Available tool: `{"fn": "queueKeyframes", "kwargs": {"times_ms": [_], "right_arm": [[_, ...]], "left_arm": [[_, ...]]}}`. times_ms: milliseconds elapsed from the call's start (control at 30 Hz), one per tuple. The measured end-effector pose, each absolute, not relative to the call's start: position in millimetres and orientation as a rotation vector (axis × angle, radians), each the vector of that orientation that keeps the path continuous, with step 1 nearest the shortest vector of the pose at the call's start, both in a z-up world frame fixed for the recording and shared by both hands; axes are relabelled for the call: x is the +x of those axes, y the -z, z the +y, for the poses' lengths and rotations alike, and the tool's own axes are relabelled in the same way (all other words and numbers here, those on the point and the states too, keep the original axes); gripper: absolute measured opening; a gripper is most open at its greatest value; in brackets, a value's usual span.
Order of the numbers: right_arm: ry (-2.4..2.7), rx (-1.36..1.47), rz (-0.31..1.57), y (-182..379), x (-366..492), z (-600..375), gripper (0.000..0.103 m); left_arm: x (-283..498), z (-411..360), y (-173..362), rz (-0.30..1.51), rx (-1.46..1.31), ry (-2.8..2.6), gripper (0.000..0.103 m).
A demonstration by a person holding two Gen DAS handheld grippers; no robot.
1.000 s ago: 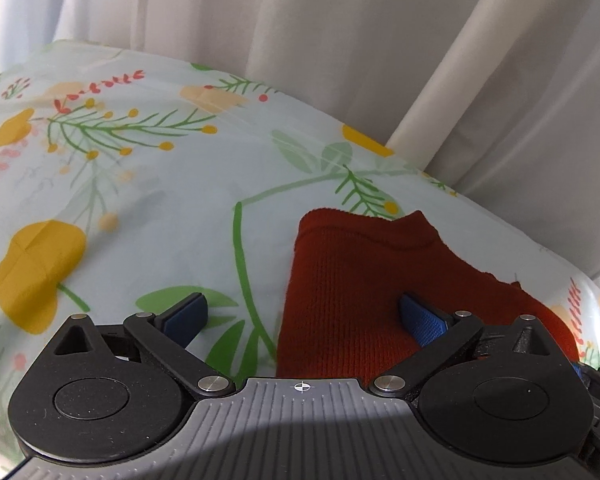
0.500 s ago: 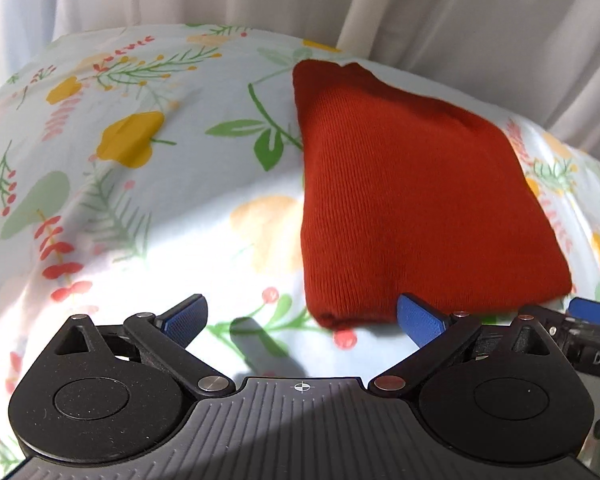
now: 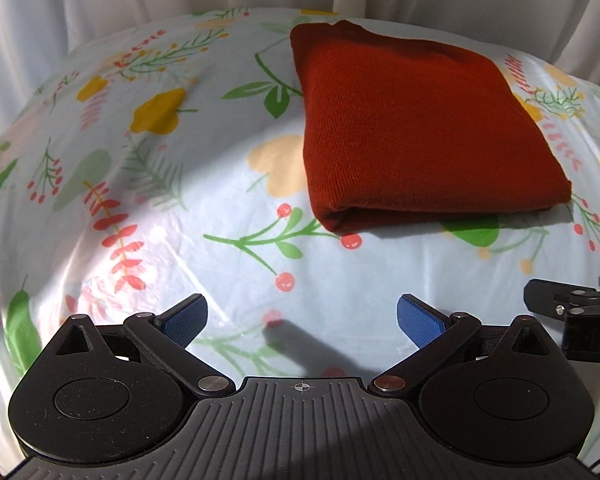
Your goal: Fold small clothes
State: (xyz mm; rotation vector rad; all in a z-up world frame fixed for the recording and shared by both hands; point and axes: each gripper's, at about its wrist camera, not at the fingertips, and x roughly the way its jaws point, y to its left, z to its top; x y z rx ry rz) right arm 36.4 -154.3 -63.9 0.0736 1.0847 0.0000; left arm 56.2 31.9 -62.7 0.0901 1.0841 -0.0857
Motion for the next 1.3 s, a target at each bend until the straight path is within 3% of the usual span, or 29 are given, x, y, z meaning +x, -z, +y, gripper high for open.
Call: {"fn": "queueKeyframes", "kwargs": {"times_ms": [1300], "right_arm": [[0.080,0.131,1.124,57,53,-162,0.099]], "left_arm": [[73,16,54,1.128,0.098,0.086,0.103]]}}
